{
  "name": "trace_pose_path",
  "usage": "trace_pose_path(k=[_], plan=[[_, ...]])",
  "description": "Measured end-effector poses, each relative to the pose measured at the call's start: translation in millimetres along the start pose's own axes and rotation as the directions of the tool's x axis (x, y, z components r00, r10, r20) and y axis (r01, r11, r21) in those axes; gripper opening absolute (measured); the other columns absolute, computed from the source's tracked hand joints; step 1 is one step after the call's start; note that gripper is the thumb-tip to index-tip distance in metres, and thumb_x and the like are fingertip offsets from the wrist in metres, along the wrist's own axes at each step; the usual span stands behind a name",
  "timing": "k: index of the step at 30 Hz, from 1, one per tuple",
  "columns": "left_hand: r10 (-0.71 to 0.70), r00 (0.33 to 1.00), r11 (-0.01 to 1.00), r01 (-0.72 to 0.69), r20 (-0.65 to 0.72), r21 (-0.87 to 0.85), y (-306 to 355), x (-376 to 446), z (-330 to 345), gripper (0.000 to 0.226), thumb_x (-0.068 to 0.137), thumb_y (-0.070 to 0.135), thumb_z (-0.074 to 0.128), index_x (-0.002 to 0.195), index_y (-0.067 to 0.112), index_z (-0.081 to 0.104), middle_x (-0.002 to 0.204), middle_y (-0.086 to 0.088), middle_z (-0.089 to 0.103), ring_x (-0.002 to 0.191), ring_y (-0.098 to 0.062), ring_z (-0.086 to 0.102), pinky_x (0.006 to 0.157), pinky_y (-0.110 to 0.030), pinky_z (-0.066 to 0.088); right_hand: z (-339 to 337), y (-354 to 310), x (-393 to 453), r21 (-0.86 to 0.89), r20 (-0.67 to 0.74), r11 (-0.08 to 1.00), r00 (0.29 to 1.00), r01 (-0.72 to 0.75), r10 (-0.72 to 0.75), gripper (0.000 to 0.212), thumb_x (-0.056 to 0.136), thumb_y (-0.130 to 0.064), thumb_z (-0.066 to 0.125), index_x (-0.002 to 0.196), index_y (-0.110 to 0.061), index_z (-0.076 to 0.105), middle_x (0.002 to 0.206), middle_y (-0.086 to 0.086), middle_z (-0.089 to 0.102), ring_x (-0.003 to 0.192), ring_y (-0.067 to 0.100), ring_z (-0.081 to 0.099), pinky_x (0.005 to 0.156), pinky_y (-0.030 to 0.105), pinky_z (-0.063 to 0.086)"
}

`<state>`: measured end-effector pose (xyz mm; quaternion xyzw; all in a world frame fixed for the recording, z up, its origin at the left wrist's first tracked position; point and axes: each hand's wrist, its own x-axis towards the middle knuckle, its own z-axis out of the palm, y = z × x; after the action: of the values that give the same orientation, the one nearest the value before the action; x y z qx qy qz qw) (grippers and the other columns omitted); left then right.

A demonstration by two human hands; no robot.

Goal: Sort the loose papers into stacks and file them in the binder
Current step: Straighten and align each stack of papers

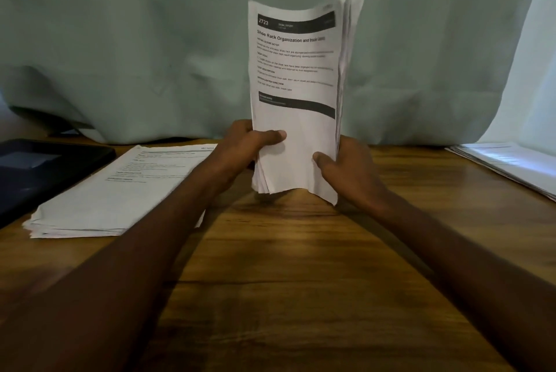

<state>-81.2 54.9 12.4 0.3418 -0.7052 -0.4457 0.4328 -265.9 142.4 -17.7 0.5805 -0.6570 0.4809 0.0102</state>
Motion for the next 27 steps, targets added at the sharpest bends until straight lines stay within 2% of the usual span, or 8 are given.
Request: trace_pose_path(k=[3, 6, 9, 12, 14, 17, 23, 27], plan=[[0.072, 0.997, 0.984, -0.068, -0.017, 0.162, -8, 0, -2, 0.042, 0.094, 0.032, 0.071, 0.131, 0.016, 0.060, 0.122, 0.000, 0.068, 0.106, -0.021, 0.068, 0.081, -0.033, 0.057, 1, 1, -3, 0.039, -0.028, 0.999, 1.000, 0.003, -0.002, 0.039, 0.103, -0.027, 0.059, 0.138, -0.008, 0.058, 0.123, 0.000, 0.065, 0.110, 0.018, 0.063, 0.078, 0.017, 0.046], [0.356, 0.933, 0.781, -0.323, 0.044, 0.535, -14, -5, 1, 0.040, 0.096, 0.031, 0.069, 0.127, 0.005, 0.067, 0.114, -0.011, 0.073, 0.099, -0.027, 0.071, 0.082, -0.040, 0.060, 0, -3, -4, 0.080, -0.129, 0.993, 0.989, 0.083, -0.072, 0.036, 0.104, -0.028, 0.058, 0.134, -0.008, 0.062, 0.114, -0.006, 0.064, 0.103, 0.013, 0.065, 0.070, 0.007, 0.046], [0.475, 0.880, 0.762, -0.399, -0.022, 0.509, -10, -5, 3, 0.040, 0.095, 0.030, 0.069, 0.124, 0.003, 0.069, 0.111, -0.015, 0.074, 0.096, -0.028, 0.072, 0.079, -0.040, 0.062, -5, -10, -4, 0.072, -0.256, 0.970, 0.944, 0.232, -0.207, 0.029, 0.103, -0.025, 0.060, 0.123, -0.006, 0.069, 0.105, -0.005, 0.068, 0.093, 0.010, 0.068, 0.068, 0.003, 0.049], [0.326, 0.945, 0.805, -0.265, -0.024, 0.531, -12, -1, 2, 0.046, 0.094, 0.031, 0.071, 0.129, 0.003, 0.064, 0.115, -0.015, 0.072, 0.089, -0.028, 0.073, 0.067, -0.040, 0.063, -4, -8, -4, -0.026, -0.192, 0.976, 0.957, 0.216, -0.217, 0.033, 0.100, -0.024, 0.063, 0.125, -0.003, 0.068, 0.112, 0.008, 0.073, 0.095, 0.015, 0.068, 0.074, 0.022, 0.057], [0.176, 0.984, 0.794, -0.147, 0.009, 0.590, -20, -2, 2, 0.048, 0.095, 0.031, 0.070, 0.134, 0.006, 0.057, 0.120, -0.013, 0.068, 0.078, -0.025, 0.071, 0.060, -0.037, 0.062, 3, -2, -4, -0.075, -0.067, 0.996, 0.996, 0.047, -0.053, 0.042, 0.100, -0.030, 0.064, 0.130, -0.001, 0.063, 0.123, 0.014, 0.069, 0.104, 0.025, 0.068, 0.073, 0.025, 0.051], [0.188, 0.982, 0.806, -0.157, 0.005, 0.570, -19, -4, 4, 0.044, 0.097, 0.027, 0.066, 0.134, 0.005, 0.058, 0.117, -0.011, 0.069, 0.064, -0.019, 0.067, 0.048, -0.026, 0.055, 5, -1, -5, -0.071, -0.060, 0.997, 0.998, -0.011, 0.007, 0.044, 0.097, -0.033, 0.067, 0.125, 0.001, 0.065, 0.121, 0.016, 0.070, 0.105, 0.029, 0.069, 0.071, 0.027, 0.052], [0.231, 0.973, 0.781, -0.201, 0.027, 0.592, -3, 1, 3, 0.030, 0.089, 0.030, 0.066, 0.101, 0.003, 0.066, 0.090, -0.006, 0.071, 0.073, -0.026, 0.069, 0.058, -0.032, 0.058, 4, 2, -3, -0.081, -0.139, 0.994, 0.986, 0.077, -0.088, 0.033, 0.096, -0.031, 0.068, 0.104, 0.001, 0.074, 0.095, 0.012, 0.075, 0.081, 0.023, 0.072, 0.069, 0.035, 0.061], [0.070, 0.995, 0.742, -0.098, 0.069, 0.663, -9, -4, 3, 0.033, 0.097, 0.034, 0.063, 0.117, 0.008, 0.058, 0.098, -0.012, 0.068, 0.066, -0.025, 0.068, 0.062, -0.039, 0.061, 4, 6, -5, -0.121, -0.053, 0.992, 0.997, 0.047, -0.053, 0.030, 0.097, -0.028, 0.066, 0.111, -0.002, 0.072, 0.098, 0.002, 0.070, 0.072, 0.009, 0.062, 0.059, 0.020, 0.051]])
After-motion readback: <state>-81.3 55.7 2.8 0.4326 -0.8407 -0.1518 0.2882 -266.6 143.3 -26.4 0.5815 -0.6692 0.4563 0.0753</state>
